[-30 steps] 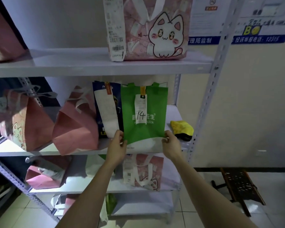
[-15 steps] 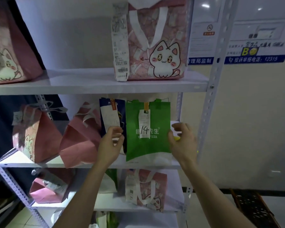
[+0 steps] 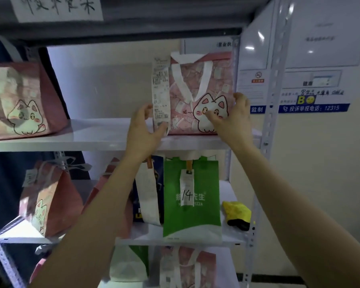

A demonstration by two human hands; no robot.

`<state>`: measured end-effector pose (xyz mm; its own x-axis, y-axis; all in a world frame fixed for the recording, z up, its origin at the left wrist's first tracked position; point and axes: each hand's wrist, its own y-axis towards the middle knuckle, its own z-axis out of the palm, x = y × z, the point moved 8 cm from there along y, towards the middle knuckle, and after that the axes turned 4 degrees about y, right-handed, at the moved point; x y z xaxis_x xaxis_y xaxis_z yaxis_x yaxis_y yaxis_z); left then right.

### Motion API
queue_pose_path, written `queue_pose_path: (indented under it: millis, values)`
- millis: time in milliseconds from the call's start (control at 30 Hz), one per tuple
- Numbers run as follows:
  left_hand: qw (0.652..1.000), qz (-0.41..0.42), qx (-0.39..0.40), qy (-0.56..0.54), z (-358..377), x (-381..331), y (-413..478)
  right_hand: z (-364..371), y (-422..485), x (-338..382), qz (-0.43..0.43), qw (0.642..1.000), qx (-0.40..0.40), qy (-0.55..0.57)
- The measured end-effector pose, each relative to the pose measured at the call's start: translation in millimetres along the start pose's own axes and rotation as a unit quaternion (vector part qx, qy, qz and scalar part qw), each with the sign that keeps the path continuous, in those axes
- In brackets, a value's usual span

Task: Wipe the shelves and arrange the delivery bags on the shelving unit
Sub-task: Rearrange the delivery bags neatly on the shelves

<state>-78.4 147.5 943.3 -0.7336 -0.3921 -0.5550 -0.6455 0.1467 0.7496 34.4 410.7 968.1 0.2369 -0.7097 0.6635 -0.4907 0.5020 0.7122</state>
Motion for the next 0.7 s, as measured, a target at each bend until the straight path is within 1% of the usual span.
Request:
queue_pose_path:
  millis: [33,100,167,300,433,600,700]
  values:
    - [0.999,-0.019,0.042,-0.009,7.9,4.9,10.1,6.3,6.6,-5.4,0.028,0.999,0.028,-0.002]
    - [0.992,-0.047,0.114,-0.024,20.3,10.1,19.9,16.5,13.4,-11.3,0.059,0.996,0.068,-0.003]
    - [0.99,-0.049,0.133,0.002,21.1,12.9,22.7,23.8,14.8,-12.0,0.061,0.995,0.078,-0.017]
    - [0.994,-0.052,0.088,0.024,-7.6,29.5,16.2,41.7,1.8,0.5,0.027,0.997,0.077,-0.004]
    - [0.996,-0.048,0.067,0.034,-48.0,56.9,8.4,74.4,-26.4,28.9,-0.024,0.996,0.089,0.007]
    - [0.996,-0.05,0.042,0.064,-118.9,113.7,13.7,147.5,-50.3,83.4,-0.046,0.99,0.131,-0.016]
    - [0.994,-0.05,0.03,0.09,-162.7,149.7,22.3,197.4,-64.9,115.0,-0.059,0.988,0.139,-0.019]
